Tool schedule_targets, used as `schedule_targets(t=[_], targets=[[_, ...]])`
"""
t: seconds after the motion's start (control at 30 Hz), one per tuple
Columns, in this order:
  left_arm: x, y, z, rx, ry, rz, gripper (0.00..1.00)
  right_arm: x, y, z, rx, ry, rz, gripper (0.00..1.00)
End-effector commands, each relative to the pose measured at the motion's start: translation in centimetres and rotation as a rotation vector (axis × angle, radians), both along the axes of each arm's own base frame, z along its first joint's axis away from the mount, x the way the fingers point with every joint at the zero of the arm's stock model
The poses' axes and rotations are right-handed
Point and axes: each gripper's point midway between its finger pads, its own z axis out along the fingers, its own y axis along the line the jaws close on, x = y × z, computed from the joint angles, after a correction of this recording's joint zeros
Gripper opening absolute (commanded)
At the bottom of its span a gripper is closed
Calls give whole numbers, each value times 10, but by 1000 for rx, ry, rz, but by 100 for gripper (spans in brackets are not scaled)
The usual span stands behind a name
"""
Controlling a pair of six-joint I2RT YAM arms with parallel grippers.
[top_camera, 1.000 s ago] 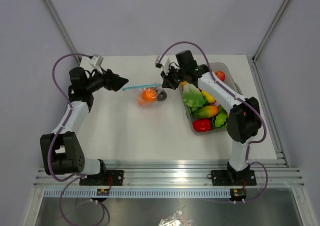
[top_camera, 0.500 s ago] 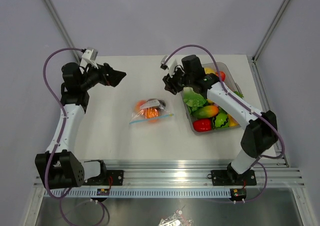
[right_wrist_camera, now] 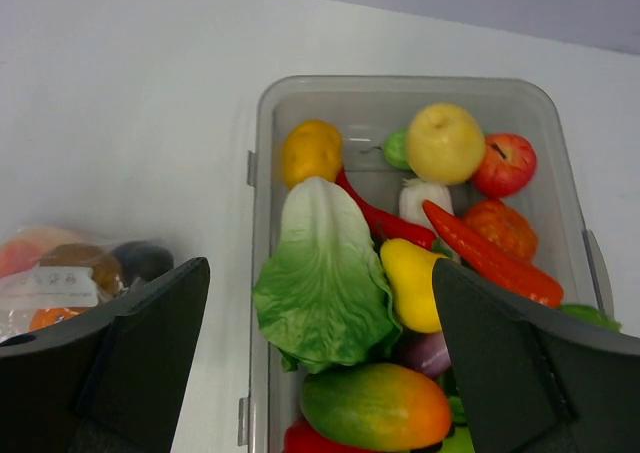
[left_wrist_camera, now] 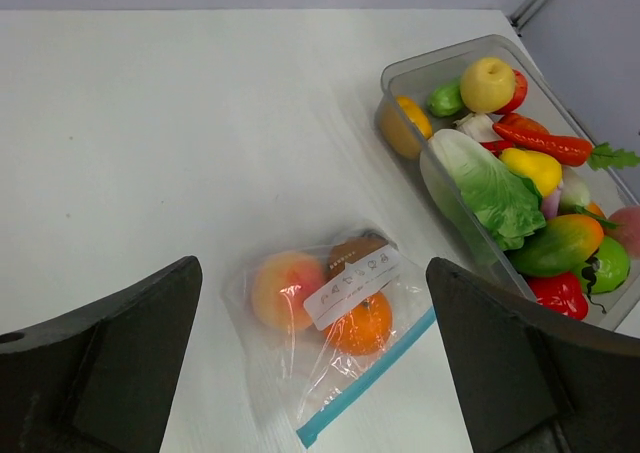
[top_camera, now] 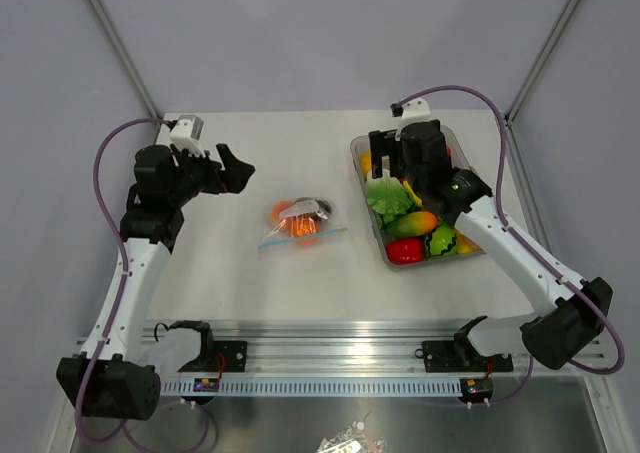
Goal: Place the food in the zip-top bag and seal the zipper
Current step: Reset both arms
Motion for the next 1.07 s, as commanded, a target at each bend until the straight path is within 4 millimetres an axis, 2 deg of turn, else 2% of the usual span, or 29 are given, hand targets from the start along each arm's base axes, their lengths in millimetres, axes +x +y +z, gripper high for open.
schedule_targets(t=[0.0,0.07,0.1,0.27,0.73,1.03], targets=[[-13,17,-15,-4,48,130,99,-10,-44,1,0,33,-266,100],[-20,20,-6,-32,3,163,99,-12,-50,-6,-11,47,-303,100],[-21,22,-12,-36,10,177,99,-14,-52,-10,-19,61,-312,100],[-29,27,-15,-28,11,200,99,-20,-50,-24,4,93,-307,99],[-41,31,-18,4,-24,202,99,-19,-40,-22,67,67,-266,99],[-48,29,-38,11,-16,184,99,-13,-25,-28,87,84,-213,100]])
